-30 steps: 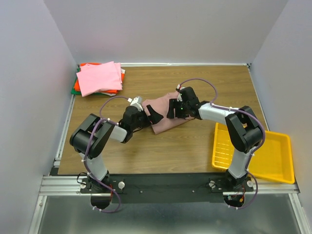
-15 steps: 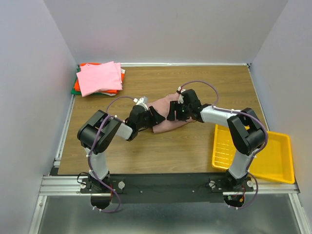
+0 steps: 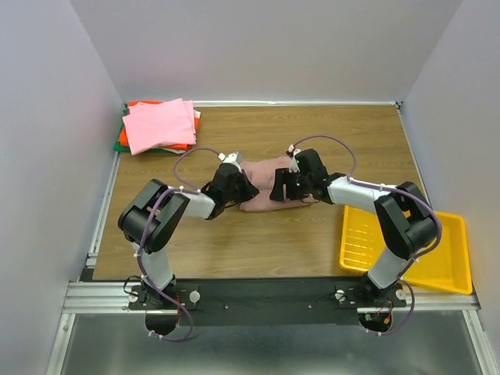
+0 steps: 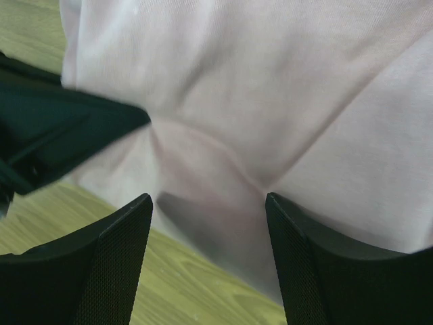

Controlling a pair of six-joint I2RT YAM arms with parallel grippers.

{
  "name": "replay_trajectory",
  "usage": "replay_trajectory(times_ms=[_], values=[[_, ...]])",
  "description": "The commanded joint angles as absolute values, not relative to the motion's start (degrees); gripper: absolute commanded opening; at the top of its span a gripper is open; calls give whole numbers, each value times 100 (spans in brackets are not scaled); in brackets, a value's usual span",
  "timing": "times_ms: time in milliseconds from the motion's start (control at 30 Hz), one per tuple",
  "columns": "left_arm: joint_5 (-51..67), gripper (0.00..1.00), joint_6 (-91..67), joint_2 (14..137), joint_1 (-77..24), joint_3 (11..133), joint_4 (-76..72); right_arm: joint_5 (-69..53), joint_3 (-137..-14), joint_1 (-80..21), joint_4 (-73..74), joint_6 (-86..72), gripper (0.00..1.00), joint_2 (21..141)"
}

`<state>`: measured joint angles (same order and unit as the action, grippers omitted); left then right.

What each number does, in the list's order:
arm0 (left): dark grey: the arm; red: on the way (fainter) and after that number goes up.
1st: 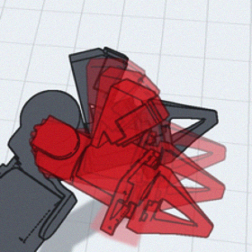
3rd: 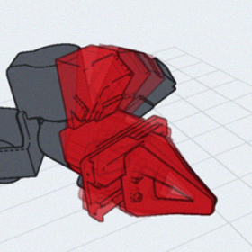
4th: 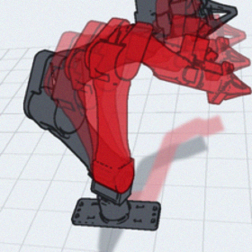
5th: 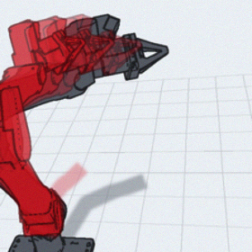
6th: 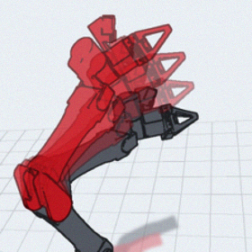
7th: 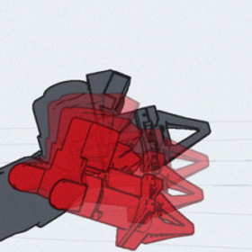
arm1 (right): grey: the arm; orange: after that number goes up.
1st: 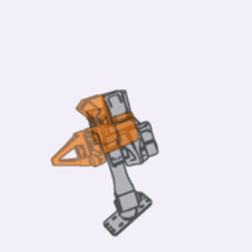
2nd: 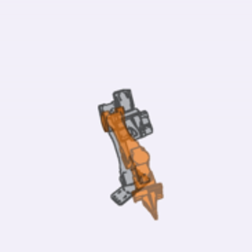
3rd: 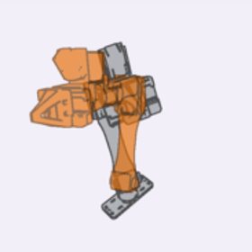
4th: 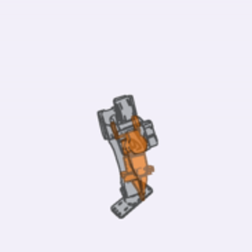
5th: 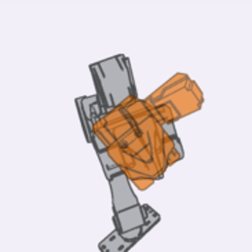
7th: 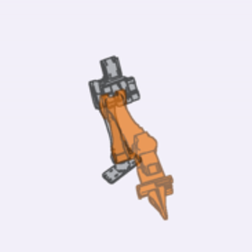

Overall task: Fold and stack the t-shirts
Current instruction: Neatly place the folded tshirt to the corner

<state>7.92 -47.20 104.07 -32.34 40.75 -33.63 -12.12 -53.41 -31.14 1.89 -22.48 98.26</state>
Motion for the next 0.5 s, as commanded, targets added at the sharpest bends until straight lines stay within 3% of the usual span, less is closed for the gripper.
replay_trajectory(times_ms=[0,233,467], values=[[-456,0,-3386,10003,-3182,4560,-1347,-1143,-5142,-3155,597,-2250,75,9519],[-1362,0,-1611,9852,-2953,5974,394,-774,-5063,-3155,817,-2224,77,8957],[-2266,0,-406,10554,-2883,7302,1721,-633,-4992,-3155,905,-2127,77,8649]])
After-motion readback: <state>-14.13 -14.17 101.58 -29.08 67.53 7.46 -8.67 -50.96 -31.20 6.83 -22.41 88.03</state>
